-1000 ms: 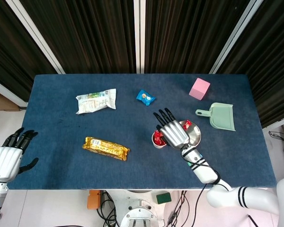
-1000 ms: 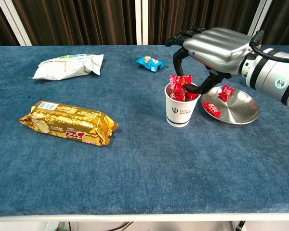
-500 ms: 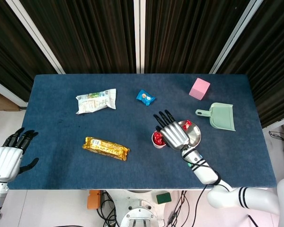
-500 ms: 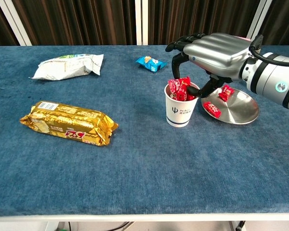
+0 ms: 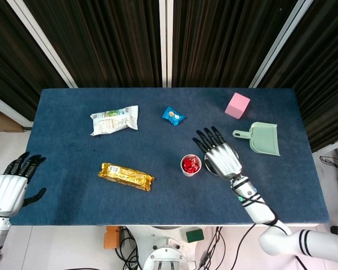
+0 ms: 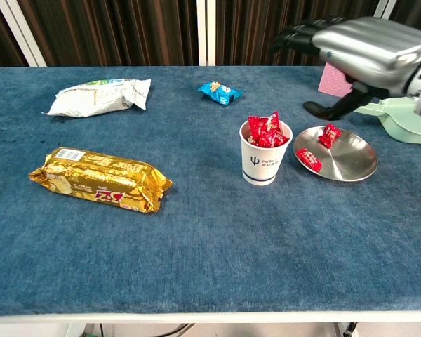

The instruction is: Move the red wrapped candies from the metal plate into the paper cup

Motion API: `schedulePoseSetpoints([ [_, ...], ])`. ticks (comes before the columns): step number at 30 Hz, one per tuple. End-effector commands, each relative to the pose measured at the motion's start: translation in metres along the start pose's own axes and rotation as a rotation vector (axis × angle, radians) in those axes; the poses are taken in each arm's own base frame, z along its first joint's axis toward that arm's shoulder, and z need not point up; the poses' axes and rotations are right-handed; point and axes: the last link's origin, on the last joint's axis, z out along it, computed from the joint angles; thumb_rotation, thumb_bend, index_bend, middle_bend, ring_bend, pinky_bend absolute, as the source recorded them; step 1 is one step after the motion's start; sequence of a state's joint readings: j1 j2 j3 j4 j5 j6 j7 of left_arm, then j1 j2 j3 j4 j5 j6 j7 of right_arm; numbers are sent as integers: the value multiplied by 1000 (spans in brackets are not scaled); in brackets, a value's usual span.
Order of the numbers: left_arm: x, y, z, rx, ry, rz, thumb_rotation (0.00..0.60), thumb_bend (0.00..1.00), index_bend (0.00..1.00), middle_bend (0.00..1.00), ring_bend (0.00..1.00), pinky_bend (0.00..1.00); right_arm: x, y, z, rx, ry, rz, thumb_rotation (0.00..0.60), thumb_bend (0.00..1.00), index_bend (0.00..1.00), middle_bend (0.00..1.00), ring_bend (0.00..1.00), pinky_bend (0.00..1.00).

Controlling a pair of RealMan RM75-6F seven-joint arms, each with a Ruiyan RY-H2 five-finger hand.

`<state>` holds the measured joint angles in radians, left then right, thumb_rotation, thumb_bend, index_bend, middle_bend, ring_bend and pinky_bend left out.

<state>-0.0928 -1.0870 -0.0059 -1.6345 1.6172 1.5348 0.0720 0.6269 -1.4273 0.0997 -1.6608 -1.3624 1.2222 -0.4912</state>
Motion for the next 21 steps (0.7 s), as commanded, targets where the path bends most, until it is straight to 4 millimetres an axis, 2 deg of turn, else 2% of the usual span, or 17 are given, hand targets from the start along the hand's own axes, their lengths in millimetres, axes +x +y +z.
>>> schedulePoseSetpoints([
  [1,0,0,0,-1,1,0,600,183,178,154,57,199,5,44,-39,-119,33,43,600,386,94,28,0,0],
  [6,3,0,-2,6,16,-6,600,183,178,155,57,199,-1,107,-101,-309,95,100,600,387,80,23,0,0],
  [10,4,-2,-3,17,23,-9,600,183,178,155,57,199,-13,139,-152,-437,95,112,600,388,45,15,0,0],
  [15,4,-4,0,31,24,-10,600,183,178,155,57,199,-27,151,-205,-533,20,114,600,375,0,0,0,0],
  [18,3,-4,0,34,21,-9,600,183,178,154,57,199,-31,148,-219,-558,-12,85,600,369,0,0,0,0],
  [21,3,-4,0,35,21,-7,600,183,178,155,57,199,-31,145,-223,-563,3,76,600,370,0,0,0,0],
])
